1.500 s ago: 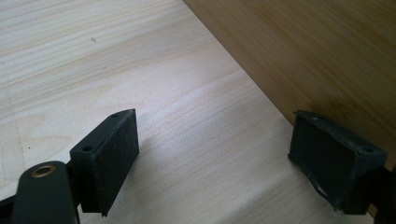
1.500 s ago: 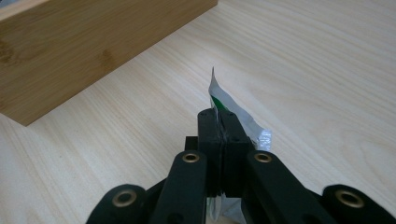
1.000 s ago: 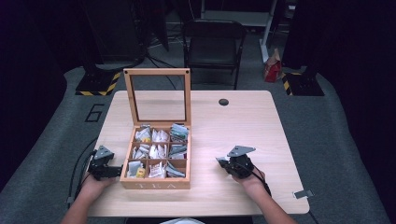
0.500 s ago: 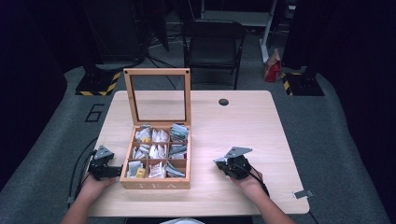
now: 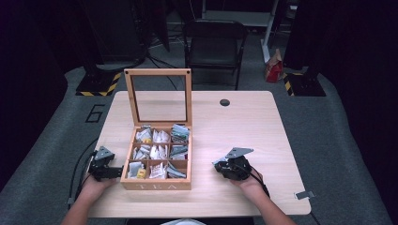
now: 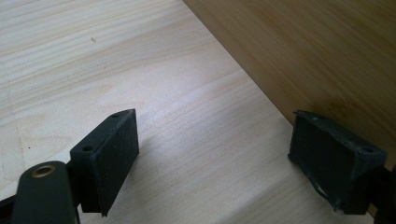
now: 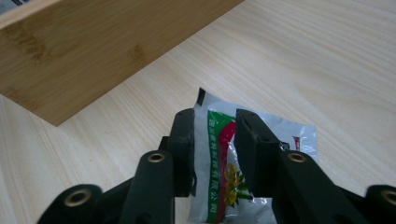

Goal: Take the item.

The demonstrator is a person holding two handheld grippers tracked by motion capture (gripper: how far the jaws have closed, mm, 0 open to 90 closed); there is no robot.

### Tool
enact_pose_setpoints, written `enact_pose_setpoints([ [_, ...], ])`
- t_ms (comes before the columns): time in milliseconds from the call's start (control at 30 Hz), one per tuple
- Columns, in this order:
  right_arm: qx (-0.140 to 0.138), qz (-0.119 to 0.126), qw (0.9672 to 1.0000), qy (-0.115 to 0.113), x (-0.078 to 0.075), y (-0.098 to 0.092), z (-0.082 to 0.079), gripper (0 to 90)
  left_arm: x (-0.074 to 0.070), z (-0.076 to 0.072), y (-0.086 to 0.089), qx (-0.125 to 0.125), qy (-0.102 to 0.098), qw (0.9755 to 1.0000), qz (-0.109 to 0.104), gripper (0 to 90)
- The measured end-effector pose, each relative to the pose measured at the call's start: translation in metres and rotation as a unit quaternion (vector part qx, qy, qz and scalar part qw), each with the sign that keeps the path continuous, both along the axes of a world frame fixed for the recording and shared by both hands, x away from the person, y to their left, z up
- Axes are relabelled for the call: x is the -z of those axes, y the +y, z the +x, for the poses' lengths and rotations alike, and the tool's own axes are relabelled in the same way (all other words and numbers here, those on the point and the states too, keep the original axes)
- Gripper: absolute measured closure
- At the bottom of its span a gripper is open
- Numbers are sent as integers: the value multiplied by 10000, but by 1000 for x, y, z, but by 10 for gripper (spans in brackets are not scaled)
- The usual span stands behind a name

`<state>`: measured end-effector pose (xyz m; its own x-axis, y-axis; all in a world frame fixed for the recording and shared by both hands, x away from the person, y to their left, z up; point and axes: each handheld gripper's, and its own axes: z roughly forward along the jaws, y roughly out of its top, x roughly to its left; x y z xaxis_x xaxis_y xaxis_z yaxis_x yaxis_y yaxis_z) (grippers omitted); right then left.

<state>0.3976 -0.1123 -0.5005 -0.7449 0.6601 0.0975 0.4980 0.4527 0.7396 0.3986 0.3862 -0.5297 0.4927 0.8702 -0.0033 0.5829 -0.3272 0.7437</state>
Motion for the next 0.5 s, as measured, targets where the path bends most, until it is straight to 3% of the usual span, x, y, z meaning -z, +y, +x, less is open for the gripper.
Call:
enact_pose_setpoints([
  [133,94,160,9998,35,-5,-3,1,568,0,0,0,2,0,10000,-1,155],
  [500,239,329,9989,-223,-25,-13,3,464,0,0,0,0,0,10000,0,155],
])
